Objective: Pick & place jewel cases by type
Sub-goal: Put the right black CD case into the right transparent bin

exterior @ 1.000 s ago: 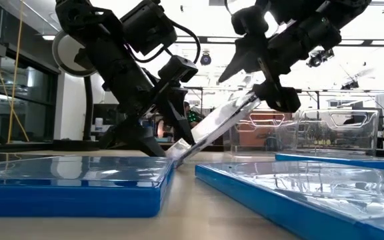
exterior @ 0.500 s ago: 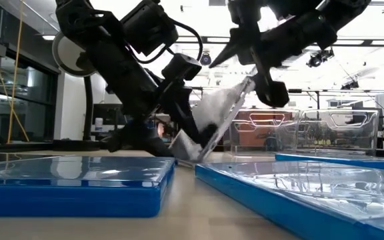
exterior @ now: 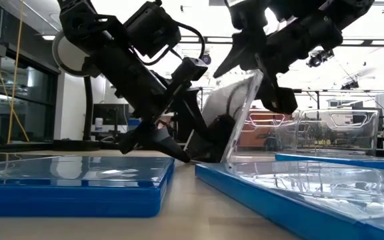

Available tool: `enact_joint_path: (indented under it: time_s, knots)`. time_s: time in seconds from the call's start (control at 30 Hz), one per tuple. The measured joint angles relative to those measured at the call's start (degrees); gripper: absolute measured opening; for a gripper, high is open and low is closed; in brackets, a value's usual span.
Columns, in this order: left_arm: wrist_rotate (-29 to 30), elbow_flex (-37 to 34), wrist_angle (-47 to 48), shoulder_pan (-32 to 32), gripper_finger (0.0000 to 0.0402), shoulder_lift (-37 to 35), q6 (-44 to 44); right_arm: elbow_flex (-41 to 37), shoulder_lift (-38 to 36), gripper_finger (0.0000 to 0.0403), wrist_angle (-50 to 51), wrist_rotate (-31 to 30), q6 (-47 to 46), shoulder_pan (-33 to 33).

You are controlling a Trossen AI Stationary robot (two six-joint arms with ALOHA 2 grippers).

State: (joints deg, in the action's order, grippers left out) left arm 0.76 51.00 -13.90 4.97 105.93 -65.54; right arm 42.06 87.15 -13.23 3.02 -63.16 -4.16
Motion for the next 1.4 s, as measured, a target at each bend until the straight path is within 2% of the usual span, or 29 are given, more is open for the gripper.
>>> enact_joint_path:
  time_s: [0.17, 0.47, 0.87, 1.3, 1.4]
  knots:
    - [-0.18, 0.00, 0.21, 0.01, 0.0236, -0.04, 0.81, -0.02, 1.08, 0.0214, 0.96, -1.07, -1.11, -0.58]
    - [-0.64, -0.01, 0.51, 0.03, 0.0236, -0.13, 4.40, -0.02, 1.14, 0.0153, 1.92, -1.17, -1.03, -0.51]
    - [-1.58, -0.02, 0.54, 0.05, 0.0236, -0.24, 7.53, -0.07, 1.14, 0.0104, 2.90, -1.16, -0.87, -0.47]
    - [-3.60, -0.02, 0.52, 0.14, 0.0236, -0.36, 10.91, -0.13, 0.93, 0.0013, 3.57, -1.01, 0.71, -0.45]
    - [-3.50, -0.15, 1.51, 0.10, 0.0236, -1.79, 12.76, -0.17, 0.59, 0.0005, 3.68, -0.43, 1.72, -0.43]
